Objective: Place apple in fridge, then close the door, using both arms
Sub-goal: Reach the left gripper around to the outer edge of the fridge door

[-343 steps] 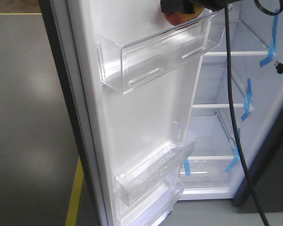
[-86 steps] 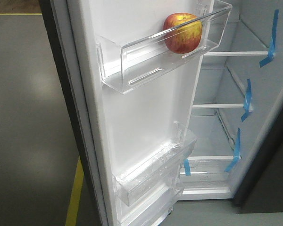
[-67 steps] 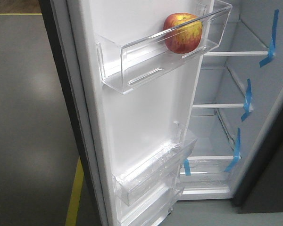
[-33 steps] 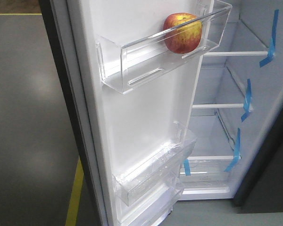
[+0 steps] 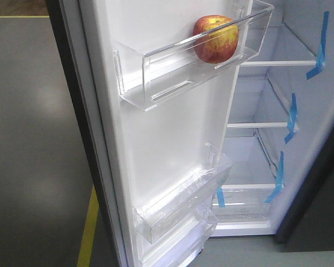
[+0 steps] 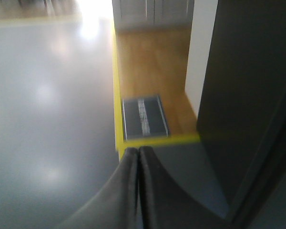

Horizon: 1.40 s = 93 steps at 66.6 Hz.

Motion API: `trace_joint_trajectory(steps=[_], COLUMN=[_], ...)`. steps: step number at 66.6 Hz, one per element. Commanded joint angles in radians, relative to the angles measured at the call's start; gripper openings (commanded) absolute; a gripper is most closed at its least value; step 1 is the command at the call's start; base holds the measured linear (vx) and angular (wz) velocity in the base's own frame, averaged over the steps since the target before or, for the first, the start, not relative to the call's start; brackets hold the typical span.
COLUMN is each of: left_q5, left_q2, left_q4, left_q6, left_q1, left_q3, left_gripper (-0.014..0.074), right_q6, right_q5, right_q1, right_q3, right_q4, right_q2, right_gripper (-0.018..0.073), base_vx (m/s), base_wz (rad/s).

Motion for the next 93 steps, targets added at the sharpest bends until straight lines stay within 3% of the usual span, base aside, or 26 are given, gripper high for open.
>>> trace_joint_trajectory(steps=[1, 13, 26, 34, 55, 64, 76, 85, 93], left_q5=[0.047, 0.134, 0.178, 0.202, 0.346, 0.392, 0.427, 0.432, 0.441], left_q2=[0.137, 0.367, 0.544, 0.630, 0.850, 0.914, 0.956, 0.961, 0.961], left_q4=[0.002, -0.019, -0.202, -0.265, -0.323, -0.409, -0.596, -0.652, -0.651], left_q6=[0.003, 0.057, 0.215, 0.280, 0.292, 0.327, 0.419, 0.447, 0.454], left_q1=[0.001, 0.001, 0.001, 0.001, 0.001, 0.000, 0.000, -0.003, -0.031], left_q3=[-0.121, -0.264, -0.401, -0.499, -0.800, -0.893, -0.947, -0.949, -0.949], left_gripper=[-0.0006, -0.0006, -0.0006, -0.0006, -0.0006, -0.0006, -0.0006, -0.0006, -0.0006], right_q6=[-0.004, -0.004, -0.004, -0.004, -0.004, -0.004, -0.004, -0.004, -0.004], right_q5=[-0.046, -0.046, -0.046, -0.046, -0.046, -0.046, -0.046, -0.046, -0.046], right_q1=[-0.002, -0.002, -0.002, -0.002, -0.002, -0.002, -0.002, -0.002, -0.002], right_q3=[-0.023, -0.023, -0.023, -0.023, -0.023, -0.023, -0.023, -0.023, -0.023], right_q4=[0.031, 0.031, 0.031, 0.031, 0.031, 0.031, 0.031, 0.031, 0.031], right_q2=[0.013, 0.013, 0.013, 0.013, 0.013, 0.013, 0.013, 0.013, 0.013], right_gripper=[0.0590, 0.0590, 0.0590, 0.0590, 0.0590, 0.0590, 0.0590, 0.0590, 0.0590], base_vx=[0.00, 0.00, 0.00, 0.00, 0.00, 0.00, 0.00, 0.00, 0.00], base_wz=[0.00, 0.00, 0.00, 0.00, 0.00, 0.00, 0.00, 0.00, 0.00])
